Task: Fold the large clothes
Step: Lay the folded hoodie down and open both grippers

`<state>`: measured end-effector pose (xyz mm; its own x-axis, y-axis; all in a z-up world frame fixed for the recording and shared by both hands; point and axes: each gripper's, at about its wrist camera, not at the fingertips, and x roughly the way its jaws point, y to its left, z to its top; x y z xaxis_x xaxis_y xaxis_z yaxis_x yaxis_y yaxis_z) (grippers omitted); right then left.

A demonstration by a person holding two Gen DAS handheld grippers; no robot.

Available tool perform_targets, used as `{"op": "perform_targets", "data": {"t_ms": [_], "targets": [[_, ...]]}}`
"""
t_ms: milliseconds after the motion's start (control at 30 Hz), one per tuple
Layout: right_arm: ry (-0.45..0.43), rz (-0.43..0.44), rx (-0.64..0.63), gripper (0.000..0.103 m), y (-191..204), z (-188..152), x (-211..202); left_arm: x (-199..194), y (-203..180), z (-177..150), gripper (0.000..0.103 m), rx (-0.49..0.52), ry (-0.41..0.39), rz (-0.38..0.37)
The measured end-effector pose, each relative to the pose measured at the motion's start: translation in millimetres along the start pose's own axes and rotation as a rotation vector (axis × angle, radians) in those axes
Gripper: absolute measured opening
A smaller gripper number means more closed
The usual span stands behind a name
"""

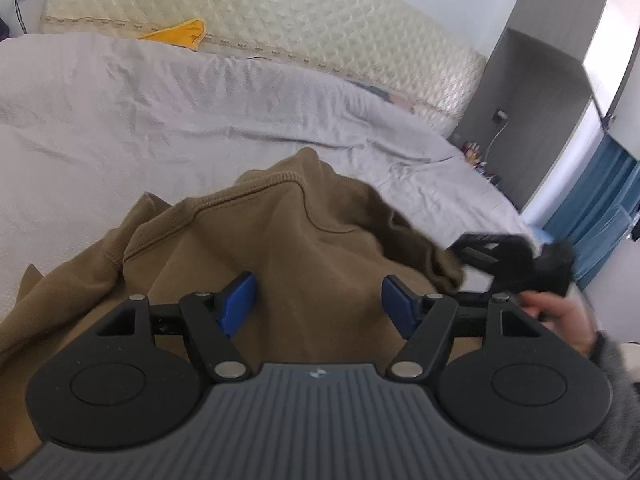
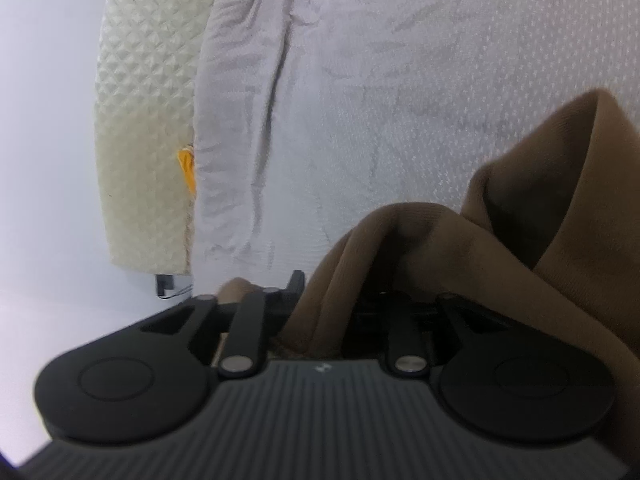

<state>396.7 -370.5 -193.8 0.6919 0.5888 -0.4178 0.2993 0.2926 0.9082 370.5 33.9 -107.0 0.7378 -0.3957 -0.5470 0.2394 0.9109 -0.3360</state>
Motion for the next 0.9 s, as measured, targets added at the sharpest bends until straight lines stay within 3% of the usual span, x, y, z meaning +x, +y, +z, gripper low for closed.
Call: {"op": "perform_targets", "data": {"t_ms": [33,100,267,300,333,467,633,700,800,900], "targets": [[-0.001,0.005,-0.007,0.032,2.0,2.4,-5.3,3.7,1.8,-3.4,0.074,0.005,0.002,0.006],[-0.011,0.014,-0.005,0.047,2.8,5.4,-17.2,13.8,0.9,-4.8,0.074,0.010,0.004,0.020],[-0.085,0.029,-0.075,0.063,7.3,7.1,-62.6,33.7,10.8,-5.1,0.075,-0.027,0.012,0.008],[-0.104,0.021,-0.117,0.073,11.4,4.0,-71.9,36.4,14.8,-4.9,0.076,-0.038,0.017,-0.001],[-0.120,0.008,-0.152,0.078,15.8,1.0,-78.0,37.8,16.5,-5.4,0.077,-0.030,0.017,-0.004],[-0.090,0.005,-0.352,0.078,42.8,-24.6,-82.2,43.2,24.6,-8.4,0.079,-0.042,0.015,-0.022],[-0.060,-0.045,-0.725,0.077,87.5,-84.8,-57.1,41.8,23.4,-10.4,0.080,-0.030,0.013,-0.010],[-0.060,-0.079,-0.853,0.071,94.1,-105.7,-46.1,41.8,22.2,-11.2,0.080,-0.029,0.010,-0.006],[-0.021,-0.155,-0.945,0.063,91.3,-119.4,-25.0,43.6,22.8,-11.7,0.082,-0.030,0.013,-0.003],[-0.024,-0.174,-0.965,0.063,78.4,-121.4,-14.1,50.1,23.3,-13.0,0.082,-0.031,0.020,0.017]]}}
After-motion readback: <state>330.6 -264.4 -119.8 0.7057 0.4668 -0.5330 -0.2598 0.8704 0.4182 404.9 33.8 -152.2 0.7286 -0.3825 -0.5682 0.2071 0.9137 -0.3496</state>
